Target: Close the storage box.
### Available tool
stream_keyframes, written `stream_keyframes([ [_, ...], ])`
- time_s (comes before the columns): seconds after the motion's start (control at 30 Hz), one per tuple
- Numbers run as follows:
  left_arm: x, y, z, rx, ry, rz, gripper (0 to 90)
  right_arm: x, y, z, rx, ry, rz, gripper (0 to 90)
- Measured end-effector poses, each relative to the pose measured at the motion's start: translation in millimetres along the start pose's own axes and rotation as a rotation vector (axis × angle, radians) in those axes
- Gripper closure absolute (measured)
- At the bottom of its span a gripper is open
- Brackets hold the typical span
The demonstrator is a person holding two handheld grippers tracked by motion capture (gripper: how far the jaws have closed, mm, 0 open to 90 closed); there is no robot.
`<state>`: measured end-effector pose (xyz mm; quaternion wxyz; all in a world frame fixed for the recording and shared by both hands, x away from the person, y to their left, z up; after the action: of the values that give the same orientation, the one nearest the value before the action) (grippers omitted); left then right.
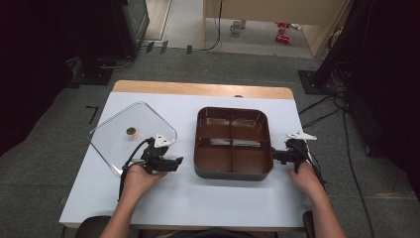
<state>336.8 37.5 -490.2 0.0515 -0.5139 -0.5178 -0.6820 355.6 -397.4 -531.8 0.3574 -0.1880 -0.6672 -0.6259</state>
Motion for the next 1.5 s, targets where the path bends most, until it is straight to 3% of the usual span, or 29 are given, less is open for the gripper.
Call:
stream_keyframes([
  [0.3,0.2,8.6,17.2,0.018,-0.010,-0.031,29.4,0.0,0.0,0.0,0.000,0.000,0.000,12.2],
  [0.73,1.7,20.1,45.3,0.057,-0.009,-0.026,31.9,0.0,0.0,-0.1,0.000,0.000,0.000,12.2],
  [1.07,3.0,23.8,67.0,0.051,0.056,-0.011,34.8,0.0,0.0,-0.1,0.000,0.000,0.000,12.2],
  [1.2,8.6,28.0,85.2,0.082,0.082,-0.039,34.8,0.0,0.0,-0.1,0.001,0.000,0.000,12.2],
  [1.5,20.3,22.1,117.5,0.140,0.154,-0.039,34.2,0.0,0.0,-0.1,0.001,0.000,0.000,12.2],
])
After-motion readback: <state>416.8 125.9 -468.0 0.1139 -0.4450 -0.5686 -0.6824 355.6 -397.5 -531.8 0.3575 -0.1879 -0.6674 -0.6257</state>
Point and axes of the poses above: each handheld gripper's, and its own axes: x roughly backward along the jaws, y roughly out of its top, z roughly to its left, the point moved 4 cm from there along -x, roughly forward along the jaws, and after that the axes turned 2 degrees about z, right-handed, at the moved point
